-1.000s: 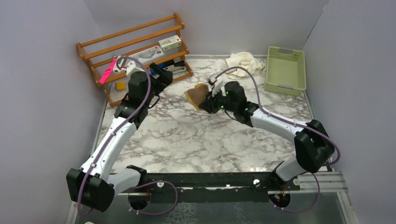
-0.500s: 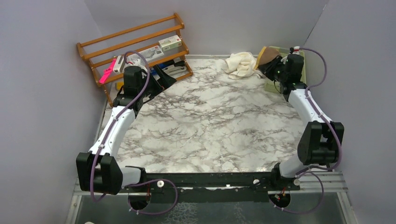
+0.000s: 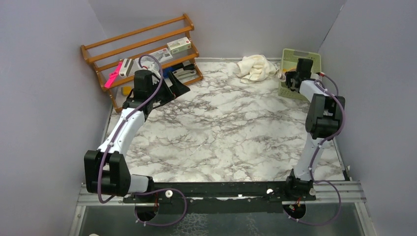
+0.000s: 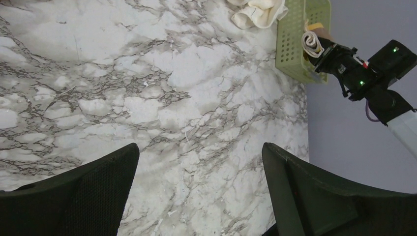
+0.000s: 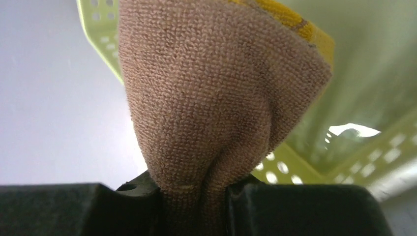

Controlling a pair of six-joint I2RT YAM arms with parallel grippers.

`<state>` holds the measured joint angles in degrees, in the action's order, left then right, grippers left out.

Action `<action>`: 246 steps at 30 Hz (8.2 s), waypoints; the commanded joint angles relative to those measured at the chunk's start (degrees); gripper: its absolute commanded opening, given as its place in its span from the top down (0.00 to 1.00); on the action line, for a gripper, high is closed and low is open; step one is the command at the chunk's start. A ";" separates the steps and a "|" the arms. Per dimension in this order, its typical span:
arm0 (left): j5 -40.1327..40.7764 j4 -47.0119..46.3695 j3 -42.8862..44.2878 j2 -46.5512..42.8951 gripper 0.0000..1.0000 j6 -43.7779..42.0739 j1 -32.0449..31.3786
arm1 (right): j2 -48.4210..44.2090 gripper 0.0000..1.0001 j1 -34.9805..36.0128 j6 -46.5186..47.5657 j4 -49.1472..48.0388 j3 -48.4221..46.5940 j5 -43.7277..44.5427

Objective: Roll the towels
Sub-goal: Place the towel in the bin, then place the towel at the corner of the board, then flatten out the towel at the center of the board.

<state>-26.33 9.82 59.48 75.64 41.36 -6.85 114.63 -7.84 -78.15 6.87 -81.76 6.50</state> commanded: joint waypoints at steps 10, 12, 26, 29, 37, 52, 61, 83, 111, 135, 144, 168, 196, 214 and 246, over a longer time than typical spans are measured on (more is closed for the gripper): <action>-2.47 -1.09 7.95 12.60 0.01 -3.55 0.26 | 23.37 0.99 -1.45 -7.99 2.57 -29.55 14.26; -2.56 -1.52 8.58 14.27 0.01 -3.53 0.27 | 26.12 0.99 -1.93 -7.04 1.66 -32.47 14.75; -2.81 -2.37 12.85 20.19 0.01 -5.06 -0.35 | 39.45 0.53 -3.68 2.23 -8.60 -48.29 9.66; -2.88 -1.89 12.90 19.35 0.01 -5.13 -0.44 | 36.42 0.28 -3.70 2.87 -7.96 -45.82 9.53; -3.69 -0.16 9.75 14.92 0.01 -5.99 -0.44 | 27.90 0.06 -3.68 2.59 -3.10 -40.17 8.43; -4.43 3.13 6.59 7.84 0.01 -7.06 -0.46 | 19.38 0.06 -3.68 6.18 -6.08 -31.69 2.21; -4.40 3.36 5.46 4.55 0.01 -6.74 -0.44 | 5.38 0.06 0.60 19.92 -16.99 -15.61 -1.53; -6.13 4.06 2.25 0.46 0.01 -9.59 -0.44 | 30.23 0.09 19.09 73.60 7.74 -45.36 -8.25; -2.41 13.65 4.05 -11.10 0.01 -13.18 0.66 | -24.05 0.99 28.12 74.00 -1.94 -6.48 -15.12; -1.37 14.21 -0.52 -15.18 0.01 -17.47 0.81 | -47.05 0.99 34.04 62.68 11.59 8.74 -14.45; -7.10 8.66 -11.11 -15.80 0.01 -13.29 0.79 | -46.56 0.99 15.16 49.39 4.29 27.62 -25.51; 13.51 -9.36 -29.18 -11.87 0.12 0.94 -18.98 | -44.84 0.21 12.14 38.00 0.54 43.42 -8.01; 20.34 -11.06 -26.47 8.14 0.30 -1.03 -23.87 | -42.64 0.15 18.69 50.99 1.92 46.97 -11.55; 15.18 -0.26 -15.57 -6.03 1.00 -11.92 -8.40 | -40.70 0.99 18.69 53.74 -2.06 37.40 -19.45; 7.60 -0.03 -27.96 -21.43 0.06 -3.15 -14.72 | -56.99 0.56 16.53 41.44 4.60 45.69 -6.18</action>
<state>-21.50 16.93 32.40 55.66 31.94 -15.07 53.56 8.67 -36.38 13.04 -31.55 1.85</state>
